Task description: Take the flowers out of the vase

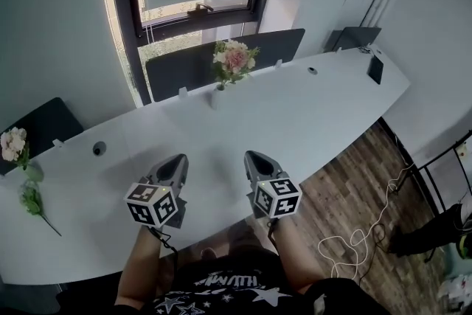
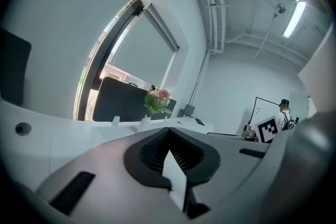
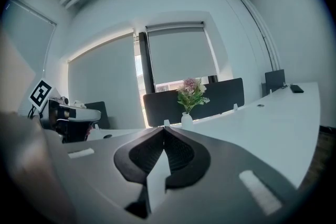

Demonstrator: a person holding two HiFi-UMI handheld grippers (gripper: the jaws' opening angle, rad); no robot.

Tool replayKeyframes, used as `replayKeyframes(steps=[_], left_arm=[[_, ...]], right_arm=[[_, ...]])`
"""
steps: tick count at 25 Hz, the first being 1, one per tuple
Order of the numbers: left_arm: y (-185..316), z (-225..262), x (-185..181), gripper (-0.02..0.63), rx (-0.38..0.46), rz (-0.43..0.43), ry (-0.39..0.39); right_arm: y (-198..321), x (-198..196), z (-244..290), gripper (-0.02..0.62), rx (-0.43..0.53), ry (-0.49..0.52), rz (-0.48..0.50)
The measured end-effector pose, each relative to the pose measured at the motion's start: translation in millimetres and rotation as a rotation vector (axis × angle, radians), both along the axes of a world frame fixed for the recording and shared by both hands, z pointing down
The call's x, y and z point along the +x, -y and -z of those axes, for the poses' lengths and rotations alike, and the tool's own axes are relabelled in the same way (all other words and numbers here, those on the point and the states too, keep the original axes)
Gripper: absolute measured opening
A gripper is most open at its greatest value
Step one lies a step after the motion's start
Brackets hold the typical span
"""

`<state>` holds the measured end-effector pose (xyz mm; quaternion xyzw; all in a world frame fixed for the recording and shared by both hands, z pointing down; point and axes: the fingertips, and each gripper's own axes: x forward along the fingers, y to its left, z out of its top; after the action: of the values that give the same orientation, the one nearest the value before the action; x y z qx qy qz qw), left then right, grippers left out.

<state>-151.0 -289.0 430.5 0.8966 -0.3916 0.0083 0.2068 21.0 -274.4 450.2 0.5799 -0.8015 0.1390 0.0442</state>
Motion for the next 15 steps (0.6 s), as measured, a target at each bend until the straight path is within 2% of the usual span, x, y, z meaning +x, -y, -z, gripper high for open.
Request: replayKeyframes(steps=[8, 11, 15], left_arm=[[23, -1, 10, 0.009, 0.027, 0.006, 0.052], [37, 1, 17, 0.009, 0.02, 0.019, 0.052], [63, 9, 32, 0.009, 0.048, 0.024, 0.091]], right_arm=[[39, 4, 1, 0.003, 0.015, 0.085, 0.043], [57, 16, 4, 0.003, 0.02, 0.089, 0.043], [82, 29, 5, 0.003, 0.023, 0.09, 0.049]])
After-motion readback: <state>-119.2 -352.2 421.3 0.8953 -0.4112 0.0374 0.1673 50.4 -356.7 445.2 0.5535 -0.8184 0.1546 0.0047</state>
